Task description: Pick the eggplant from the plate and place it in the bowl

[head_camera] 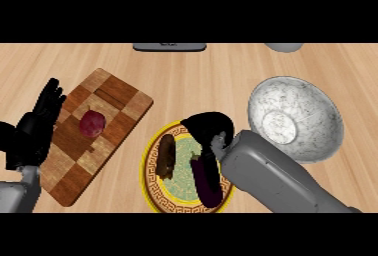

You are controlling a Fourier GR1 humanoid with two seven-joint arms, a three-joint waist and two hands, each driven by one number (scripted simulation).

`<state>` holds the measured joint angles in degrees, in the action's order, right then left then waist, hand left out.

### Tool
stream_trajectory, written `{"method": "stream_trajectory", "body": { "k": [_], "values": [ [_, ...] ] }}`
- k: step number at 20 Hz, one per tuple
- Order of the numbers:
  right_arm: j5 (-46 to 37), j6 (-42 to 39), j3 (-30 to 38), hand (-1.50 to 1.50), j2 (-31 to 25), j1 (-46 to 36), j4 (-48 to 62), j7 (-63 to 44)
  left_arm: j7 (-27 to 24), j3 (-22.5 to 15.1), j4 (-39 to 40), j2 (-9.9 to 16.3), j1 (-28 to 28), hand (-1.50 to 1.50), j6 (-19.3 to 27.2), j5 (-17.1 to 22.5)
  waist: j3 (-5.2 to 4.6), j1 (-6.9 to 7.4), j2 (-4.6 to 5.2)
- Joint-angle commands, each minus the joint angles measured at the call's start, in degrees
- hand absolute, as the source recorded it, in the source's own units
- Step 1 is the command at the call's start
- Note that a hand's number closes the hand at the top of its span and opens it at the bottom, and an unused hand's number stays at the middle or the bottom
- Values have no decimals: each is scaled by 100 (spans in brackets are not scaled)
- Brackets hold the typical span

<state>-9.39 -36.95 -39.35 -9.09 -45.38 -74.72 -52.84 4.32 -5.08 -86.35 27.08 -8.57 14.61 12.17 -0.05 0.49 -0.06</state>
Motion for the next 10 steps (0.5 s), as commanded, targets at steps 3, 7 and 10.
{"method": "stream_trajectory", "body": {
  "k": [3, 7, 10],
  "values": [
    [-719, -266, -363, -150, -58, 155, -460, -275, 74, 47, -260, -56, 256, 0, -3, -162, 5, -31, -14],
    [-1421, -40, -313, -150, 1, 182, -179, 272, 28, 329, 375, -64, -352, 0, -340, -78, 4, -58, 10],
    [-1729, -12, -398, -150, 299, 800, -328, 123, 116, 252, 259, -341, -257, 0, -247, -261, 5, -60, 3]
  ]
}}
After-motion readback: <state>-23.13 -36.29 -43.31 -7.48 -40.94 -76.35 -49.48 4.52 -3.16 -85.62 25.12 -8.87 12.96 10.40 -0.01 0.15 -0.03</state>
